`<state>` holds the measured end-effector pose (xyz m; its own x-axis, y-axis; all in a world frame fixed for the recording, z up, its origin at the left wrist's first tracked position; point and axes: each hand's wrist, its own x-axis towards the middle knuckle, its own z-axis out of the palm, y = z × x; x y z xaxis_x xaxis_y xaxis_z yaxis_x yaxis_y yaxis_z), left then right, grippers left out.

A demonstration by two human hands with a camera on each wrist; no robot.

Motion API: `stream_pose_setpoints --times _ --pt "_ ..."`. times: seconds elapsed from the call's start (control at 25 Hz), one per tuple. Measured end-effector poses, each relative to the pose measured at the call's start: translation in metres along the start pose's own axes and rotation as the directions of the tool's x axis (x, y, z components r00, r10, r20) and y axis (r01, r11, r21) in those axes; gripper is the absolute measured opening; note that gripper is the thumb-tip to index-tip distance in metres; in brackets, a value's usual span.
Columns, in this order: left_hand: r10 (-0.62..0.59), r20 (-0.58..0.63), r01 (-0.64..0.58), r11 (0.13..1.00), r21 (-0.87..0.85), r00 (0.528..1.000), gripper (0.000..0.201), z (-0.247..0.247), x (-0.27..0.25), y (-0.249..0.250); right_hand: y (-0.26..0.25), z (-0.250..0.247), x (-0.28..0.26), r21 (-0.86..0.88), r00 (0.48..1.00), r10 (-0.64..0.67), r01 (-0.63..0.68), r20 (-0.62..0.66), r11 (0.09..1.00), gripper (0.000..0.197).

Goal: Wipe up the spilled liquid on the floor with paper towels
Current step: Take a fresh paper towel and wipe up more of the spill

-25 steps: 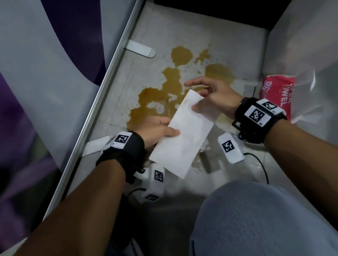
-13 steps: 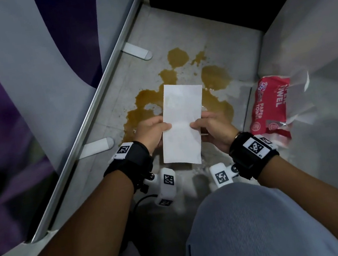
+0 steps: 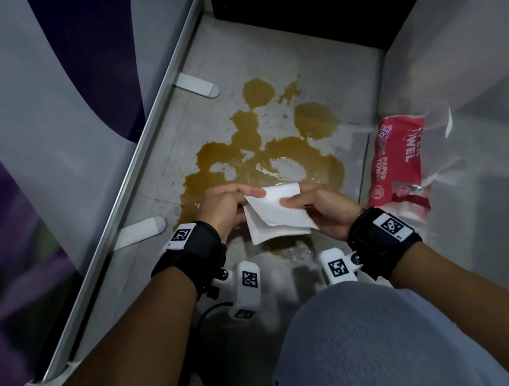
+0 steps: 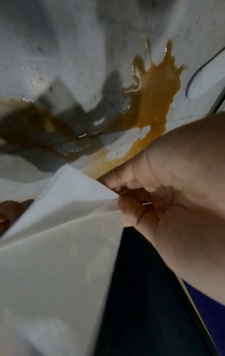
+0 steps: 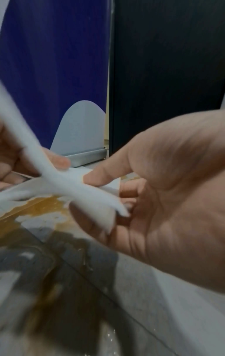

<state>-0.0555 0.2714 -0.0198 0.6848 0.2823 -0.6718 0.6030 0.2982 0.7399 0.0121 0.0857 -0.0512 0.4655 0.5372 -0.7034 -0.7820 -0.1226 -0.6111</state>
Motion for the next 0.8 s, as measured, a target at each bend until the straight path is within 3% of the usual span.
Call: stream_pose_setpoints --times 0.08,0.2,0.28,0.44,0.56,0.72,0.8 --pt "0.011 -0.027 -0.011 1.0 0.014 1.0 0.034 0.001 0.0 0.0 0.004 0.001 0.002 -0.062 0.991 -0.063 0.056 -0.12 0.997 0.034" --pt "0.079 -0.16 -0.076 0.997 0.023 0.984 0.026 -0.004 0.004 -0.002 0.009 0.001 0.008 -0.238 0.931 -0.214 0.145 -0.295 0.96 0.024" --pt "0.044 -0.092 -0.051 0.996 -0.07 0.995 0.025 -0.003 0.002 -0.003 0.016 0.003 0.013 -0.31 0.918 -0.246 0.147 -0.31 0.939 0.019" --pt "-0.059 0.102 0.076 0.983 -0.168 0.993 0.051 0.001 -0.004 -0.013 0.026 0.025 0.01 -0.098 0.976 -0.123 0.106 -0.181 0.99 0.019" --pt "-0.073 0.102 0.077 0.996 -0.038 0.992 0.055 -0.006 -0.009 -0.026 0.033 0.036 0.009 -0.085 0.985 -0.123 0.113 -0.124 0.99 0.016" --pt "0.036 -0.086 -0.017 0.978 0.209 0.996 0.016 -0.029 -0.014 -0.047 0.052 0.052 0.009 -0.073 0.994 -0.069 0.063 -0.084 0.995 0.012" --pt "0.082 -0.204 0.003 0.923 0.385 0.976 0.013 -0.047 -0.012 -0.058 0.063 0.046 0.01 -0.16 0.978 -0.135 0.109 -0.159 0.981 0.011"
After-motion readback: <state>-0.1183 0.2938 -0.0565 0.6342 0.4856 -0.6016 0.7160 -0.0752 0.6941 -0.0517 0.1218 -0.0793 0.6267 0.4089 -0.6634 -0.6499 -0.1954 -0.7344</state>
